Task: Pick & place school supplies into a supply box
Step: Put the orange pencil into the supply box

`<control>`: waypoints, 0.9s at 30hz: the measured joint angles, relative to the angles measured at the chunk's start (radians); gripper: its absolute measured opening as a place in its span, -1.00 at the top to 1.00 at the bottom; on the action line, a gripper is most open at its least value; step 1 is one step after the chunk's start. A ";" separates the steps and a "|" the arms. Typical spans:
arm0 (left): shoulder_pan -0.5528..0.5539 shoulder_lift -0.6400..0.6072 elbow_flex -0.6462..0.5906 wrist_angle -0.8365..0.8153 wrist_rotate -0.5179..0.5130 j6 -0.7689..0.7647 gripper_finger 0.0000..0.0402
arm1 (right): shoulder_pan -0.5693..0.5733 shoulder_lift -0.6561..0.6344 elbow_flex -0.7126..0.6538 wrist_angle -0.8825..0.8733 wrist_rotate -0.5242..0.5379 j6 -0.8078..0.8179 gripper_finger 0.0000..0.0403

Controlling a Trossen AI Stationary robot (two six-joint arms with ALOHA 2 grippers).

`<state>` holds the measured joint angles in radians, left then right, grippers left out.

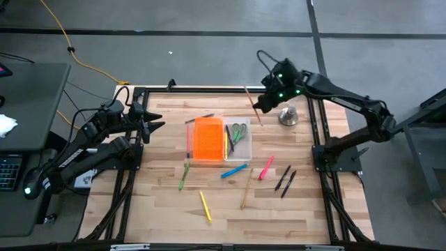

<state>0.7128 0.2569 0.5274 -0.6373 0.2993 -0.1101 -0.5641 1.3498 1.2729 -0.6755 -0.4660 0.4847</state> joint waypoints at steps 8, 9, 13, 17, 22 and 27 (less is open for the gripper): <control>0.000 0.000 0.000 0.000 0.000 0.000 -0.04 | 0.094 -0.054 0.000 0.319 -0.187 -0.015 0.98; 0.000 0.000 0.000 0.000 0.000 0.000 -0.04 | 0.105 -0.054 0.000 0.353 -0.206 -0.015 0.98; 0.000 0.000 0.000 0.000 0.005 0.000 -0.04 | 0.165 -0.054 0.000 0.490 -0.257 -0.015 0.99; 0.000 0.000 0.000 0.000 0.005 0.000 -0.04 | 0.229 -0.054 0.001 0.637 -0.321 -0.014 0.98; 0.000 0.000 0.000 0.000 0.006 0.000 -0.04 | 0.318 -0.054 0.001 0.809 -0.354 -0.028 0.99; 0.000 0.000 0.000 0.000 0.006 0.000 -0.04 | 0.409 -0.054 0.001 0.934 -0.354 -0.102 0.99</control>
<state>0.7128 0.2573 0.5274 -0.6373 0.3054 -0.1098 -0.1550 1.2961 1.2736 0.2584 -0.8203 0.3823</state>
